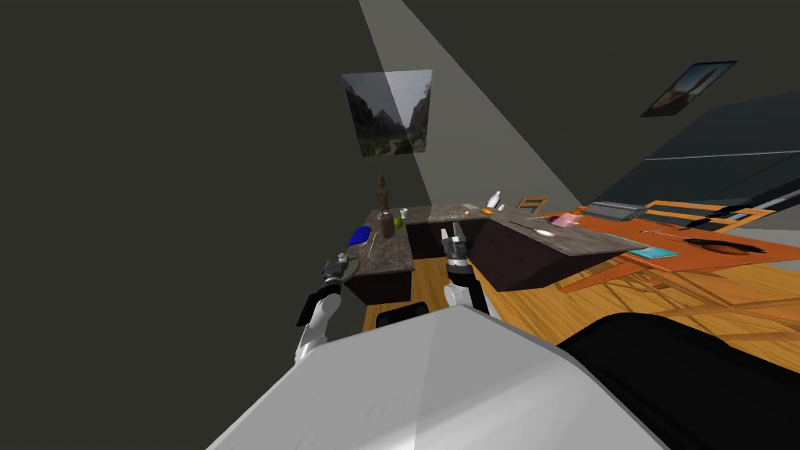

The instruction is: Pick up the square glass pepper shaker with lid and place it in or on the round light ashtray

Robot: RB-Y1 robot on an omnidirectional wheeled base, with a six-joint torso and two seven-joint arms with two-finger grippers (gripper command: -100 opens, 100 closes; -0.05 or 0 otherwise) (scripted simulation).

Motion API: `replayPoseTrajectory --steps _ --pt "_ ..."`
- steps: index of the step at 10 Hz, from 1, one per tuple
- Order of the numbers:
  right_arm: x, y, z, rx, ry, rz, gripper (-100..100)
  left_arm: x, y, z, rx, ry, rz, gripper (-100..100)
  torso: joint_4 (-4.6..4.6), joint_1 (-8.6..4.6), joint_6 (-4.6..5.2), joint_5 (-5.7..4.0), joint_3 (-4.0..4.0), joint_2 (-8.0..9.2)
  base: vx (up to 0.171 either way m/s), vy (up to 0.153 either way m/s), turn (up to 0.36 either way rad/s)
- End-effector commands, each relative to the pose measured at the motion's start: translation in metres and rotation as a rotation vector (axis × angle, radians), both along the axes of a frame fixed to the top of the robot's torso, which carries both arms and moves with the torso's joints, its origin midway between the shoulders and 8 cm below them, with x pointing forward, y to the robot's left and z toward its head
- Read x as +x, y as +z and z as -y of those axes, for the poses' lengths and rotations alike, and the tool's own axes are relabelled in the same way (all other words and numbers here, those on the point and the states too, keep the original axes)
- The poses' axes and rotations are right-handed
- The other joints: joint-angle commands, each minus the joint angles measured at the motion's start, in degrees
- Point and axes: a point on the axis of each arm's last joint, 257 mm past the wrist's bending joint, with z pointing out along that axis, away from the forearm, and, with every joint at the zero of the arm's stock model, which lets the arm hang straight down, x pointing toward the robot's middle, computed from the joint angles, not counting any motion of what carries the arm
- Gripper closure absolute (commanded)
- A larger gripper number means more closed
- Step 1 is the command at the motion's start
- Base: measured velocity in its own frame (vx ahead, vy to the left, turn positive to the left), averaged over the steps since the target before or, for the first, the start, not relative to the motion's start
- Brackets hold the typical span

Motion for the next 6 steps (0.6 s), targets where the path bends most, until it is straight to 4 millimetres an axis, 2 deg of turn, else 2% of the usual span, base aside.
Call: replayPoseTrajectory --steps 1,6 --pt "0.000 0.000 0.000 0.000 0.000 0.000 0 0.001 0.009 -0.003 -0.001 -0.018 -0.001 -100 0.00 0.00 0.00 0.00 0.00 0.00 0.034 -0.088 0.077" --pt "0.000 0.000 0.000 0.000 0.000 0.000 0 0.002 0.041 -0.013 0.009 -0.071 0.004 -100 -0.01 -0.05 0.00 -0.01 -0.02 -0.02 0.037 -0.081 0.100"
